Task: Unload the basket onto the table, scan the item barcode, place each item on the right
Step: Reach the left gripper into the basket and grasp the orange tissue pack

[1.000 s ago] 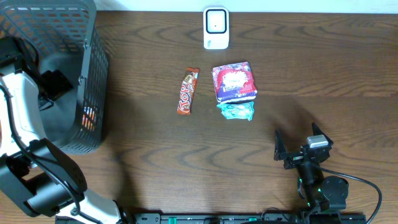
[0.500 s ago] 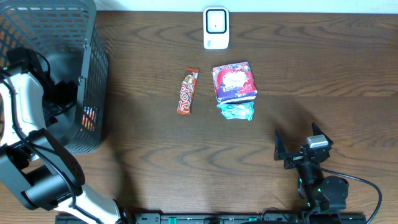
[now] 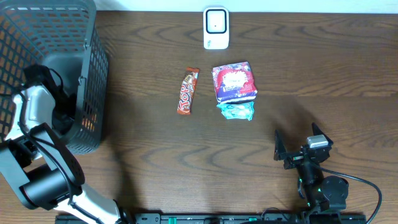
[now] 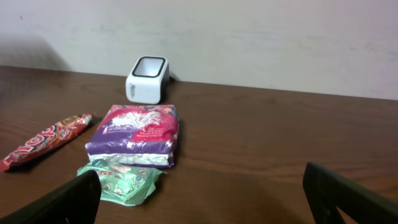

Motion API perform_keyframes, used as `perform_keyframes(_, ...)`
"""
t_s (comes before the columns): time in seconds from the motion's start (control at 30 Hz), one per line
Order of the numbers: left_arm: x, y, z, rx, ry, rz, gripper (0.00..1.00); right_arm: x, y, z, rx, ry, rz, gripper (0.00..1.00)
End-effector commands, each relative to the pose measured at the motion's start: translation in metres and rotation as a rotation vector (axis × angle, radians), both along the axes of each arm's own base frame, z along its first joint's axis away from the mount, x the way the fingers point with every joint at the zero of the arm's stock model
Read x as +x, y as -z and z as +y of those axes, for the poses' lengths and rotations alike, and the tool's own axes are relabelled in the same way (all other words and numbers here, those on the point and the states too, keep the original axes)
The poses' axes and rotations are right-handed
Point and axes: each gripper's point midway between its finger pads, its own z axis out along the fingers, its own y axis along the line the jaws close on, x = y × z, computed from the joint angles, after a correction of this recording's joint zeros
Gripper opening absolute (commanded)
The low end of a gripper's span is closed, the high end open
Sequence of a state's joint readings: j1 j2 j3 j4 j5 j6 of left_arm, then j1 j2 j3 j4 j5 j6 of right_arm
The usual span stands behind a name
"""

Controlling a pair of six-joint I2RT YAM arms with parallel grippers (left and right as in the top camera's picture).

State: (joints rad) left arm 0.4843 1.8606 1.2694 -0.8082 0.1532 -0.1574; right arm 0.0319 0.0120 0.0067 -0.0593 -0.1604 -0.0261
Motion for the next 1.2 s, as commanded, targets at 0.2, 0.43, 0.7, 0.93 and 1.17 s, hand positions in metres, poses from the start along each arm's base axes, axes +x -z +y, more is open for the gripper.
perform_keyframes(0.2, -0.006, 0.015, 0.002, 0.018, 0.013, 0.017, 0.14, 0.000, 0.000, -0.001, 0.013, 0.007, 0.002, 0.99)
perform_keyframes(0.43, 0.020, -0.034, 0.016, 0.069, -0.071, -0.106, 0.07, 0.000, 0.000, -0.001, 0.013, 0.007, 0.002, 0.99)
perform_keyframes(0.7, 0.052, -0.200, 0.033, 0.212, -0.233, -0.552, 0.07, 0.000, 0.000, -0.001, 0.013, 0.007, 0.002, 0.99)
perform_keyframes(0.93, 0.022, -0.346, 0.013, 0.194, -0.452, -1.022, 0.07, 0.000, 0.000, -0.001, 0.014, 0.007, 0.002, 0.99)
perform_keyframes(1.17, 0.018, -0.397, -0.097, -0.050, -0.201, -1.189, 0.08, 0.000, 0.000, -0.001, 0.013, 0.007, 0.002, 0.99)
